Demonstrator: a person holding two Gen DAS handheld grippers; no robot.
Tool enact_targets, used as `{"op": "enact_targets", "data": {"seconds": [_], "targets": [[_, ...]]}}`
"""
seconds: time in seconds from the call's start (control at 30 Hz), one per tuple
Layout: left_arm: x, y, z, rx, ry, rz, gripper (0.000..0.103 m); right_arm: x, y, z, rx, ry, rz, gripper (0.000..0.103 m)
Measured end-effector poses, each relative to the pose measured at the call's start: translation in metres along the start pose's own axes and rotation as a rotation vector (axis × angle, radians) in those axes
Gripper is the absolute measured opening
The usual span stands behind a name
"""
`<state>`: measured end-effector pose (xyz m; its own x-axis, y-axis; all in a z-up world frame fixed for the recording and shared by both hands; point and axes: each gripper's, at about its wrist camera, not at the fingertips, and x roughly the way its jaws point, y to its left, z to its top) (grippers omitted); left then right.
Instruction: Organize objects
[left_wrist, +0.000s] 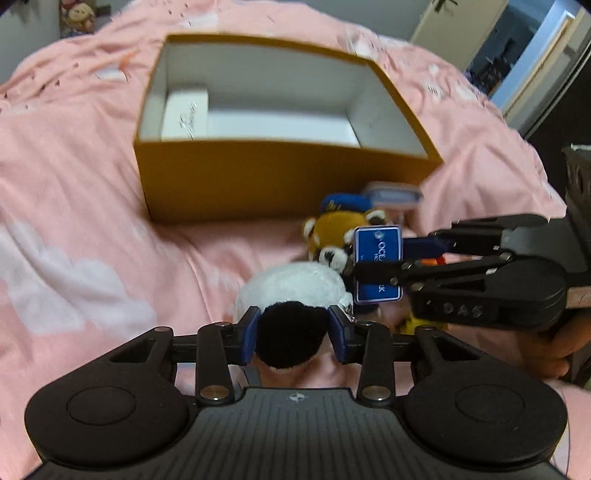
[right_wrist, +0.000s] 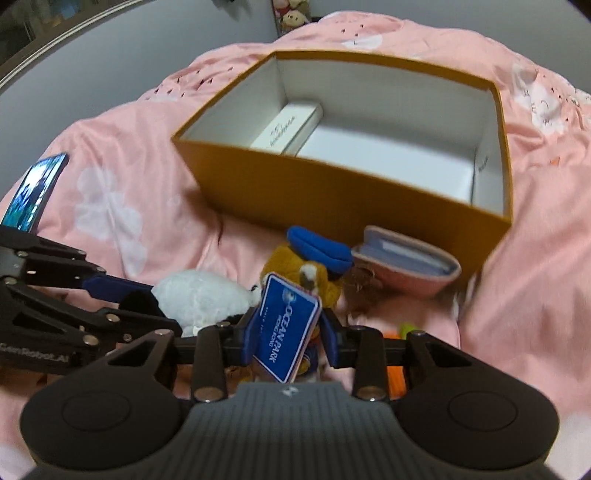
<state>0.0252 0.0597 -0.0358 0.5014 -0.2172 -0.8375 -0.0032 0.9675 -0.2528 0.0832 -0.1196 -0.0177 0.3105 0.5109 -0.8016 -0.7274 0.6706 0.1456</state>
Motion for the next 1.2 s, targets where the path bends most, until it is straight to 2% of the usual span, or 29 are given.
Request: {"op": "enact_targets", "data": {"seconds": [0.17, 0.3, 0.57, 0.77, 0.9, 1.0, 1.1, 1.13, 1.2], "targets": [[0.004, 0.008, 0.017, -0.02, -0.062, 0.018, 0.041, 0.011, -0.001, 0.011, 0.007, -0.003, -0.032, 0.038], [0.009, 0.003, 0.027, 0.049, -0.088, 0.09, 0.042, 0.009, -0.002, 0.011, 0.016, -0.005, -0.042, 0.038], [0.028, 0.009, 0.043, 0.053, -0.136, 0.198, 0.043, 0.021, -0.007, 0.006, 0.063, 0.029, 0.009, 0.039], [0.018, 0.016, 0.04, 0.004, -0.178, 0.166, 0.043, -0.011, -0.015, 0.001, 0.085, -0.032, -0.002, 0.039], [-0.001, 0.006, 0.041, 0.025, -0.243, 0.166, 0.043, -0.031, -0.031, -0.011, 0.133, -0.049, -0.032, 0.04], [-0.013, -0.006, 0.045, 0.043, -0.26, 0.091, 0.043, -0.039, -0.047, -0.021, 0.182, -0.032, -0.091, 0.04], [-0.012, -0.02, 0.047, 0.074, -0.226, -0.008, 0.043, -0.034, -0.066, -0.029, 0.252, 0.019, -0.129, 0.041], [-0.009, -0.025, 0.047, 0.081, -0.212, -0.031, 0.043, -0.032, -0.072, -0.031, 0.286, 0.036, -0.115, 0.049], [-0.001, -0.034, 0.047, 0.1, -0.176, -0.071, 0.043, -0.029, -0.082, -0.033, 0.341, 0.048, -0.086, 0.055]]}}
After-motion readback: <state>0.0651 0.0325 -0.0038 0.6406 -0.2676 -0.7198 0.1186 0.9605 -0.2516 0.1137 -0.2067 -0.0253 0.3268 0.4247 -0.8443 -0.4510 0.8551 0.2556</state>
